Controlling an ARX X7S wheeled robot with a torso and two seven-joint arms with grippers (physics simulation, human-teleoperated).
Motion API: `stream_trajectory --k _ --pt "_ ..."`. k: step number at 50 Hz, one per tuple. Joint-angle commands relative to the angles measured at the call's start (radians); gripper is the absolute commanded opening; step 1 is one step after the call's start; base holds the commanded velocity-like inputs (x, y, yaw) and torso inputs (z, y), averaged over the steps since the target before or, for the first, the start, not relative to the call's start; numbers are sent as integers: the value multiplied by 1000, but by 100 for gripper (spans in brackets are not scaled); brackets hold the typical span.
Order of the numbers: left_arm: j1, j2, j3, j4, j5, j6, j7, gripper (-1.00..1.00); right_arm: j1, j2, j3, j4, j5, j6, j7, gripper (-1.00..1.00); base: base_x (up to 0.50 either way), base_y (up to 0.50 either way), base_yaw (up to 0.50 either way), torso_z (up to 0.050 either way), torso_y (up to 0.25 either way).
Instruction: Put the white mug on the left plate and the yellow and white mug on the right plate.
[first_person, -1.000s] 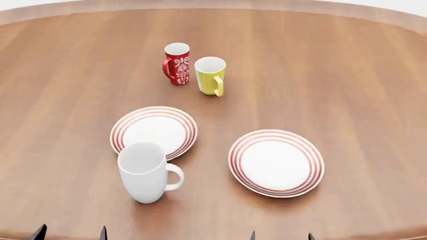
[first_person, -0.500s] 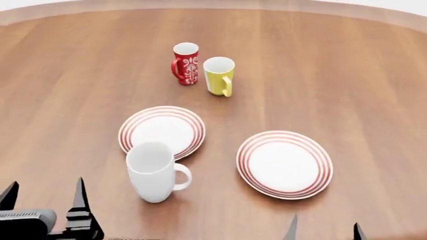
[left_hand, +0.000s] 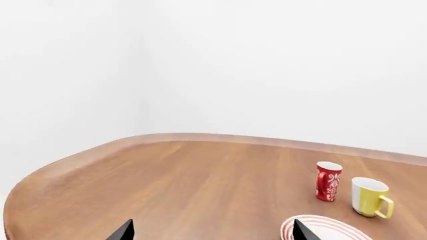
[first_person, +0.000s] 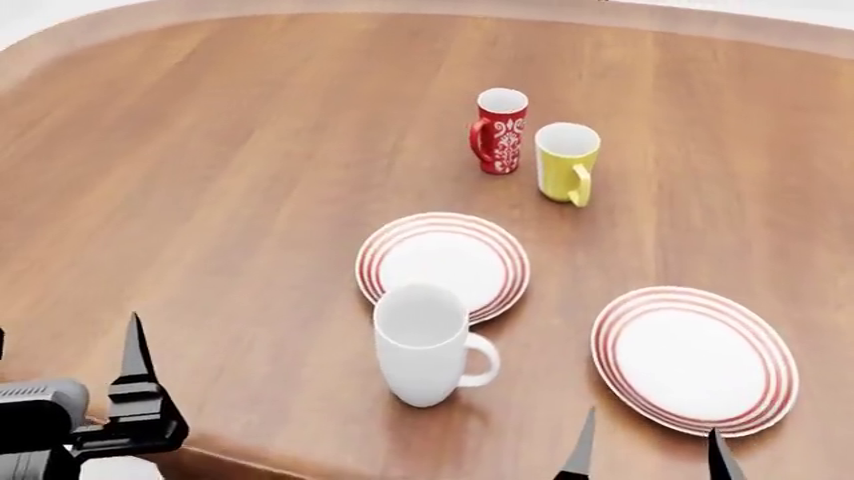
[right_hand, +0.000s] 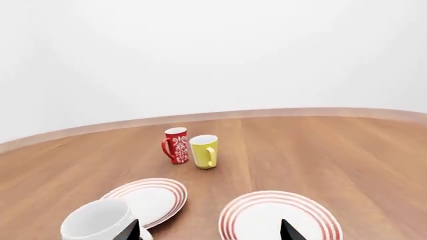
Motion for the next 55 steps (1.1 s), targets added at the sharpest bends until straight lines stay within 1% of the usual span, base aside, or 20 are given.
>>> stream_trajectory --k 1,10,14,27,28,29,31,35,50,55 --pt "-5 -11 12 -16 4 43 -31 100 2 12 -17 -8 10 7 11 100 8 1 500 0 0" --pt "-4 -23 22 6 -10 16 -45 100 6 21 -35 0 4 8 16 100 6 1 500 0 0" --pt "6 -32 31 50 -11 6 -49 100 9 23 -36 7 9 10 22 100 6 1 500 0 0" --pt "5 -44 38 46 -28 14 -57 100 15 41 -69 10 -27 26 41 100 6 2 500 0 0" --pt "5 -45 38 47 -30 14 -58 100 16 41 -69 14 -26 25 43 100 -172 469 0 0 0" --pt "5 -47 39 48 -31 14 -59 100 18 35 -54 20 14 26 30 100 0 0 0 0 0" --pt "5 -49 40 47 -32 15 -61 100 8 41 -64 10 -18 0 39 100 0 0 0 0 0" --pt "4 -52 43 52 -35 12 -65 100 0 23 -12 5 132 -22 -14 100 44 -121 0 0 0" --pt "0 -66 41 60 -50 12 -81 100 -5 33 -15 -1 140 -34 3 100 172 -469 0 0 0" --pt "-4 -71 43 54 -53 15 -82 100 -6 28 5 -11 110 -47 56 100 138 -375 0 0 0"
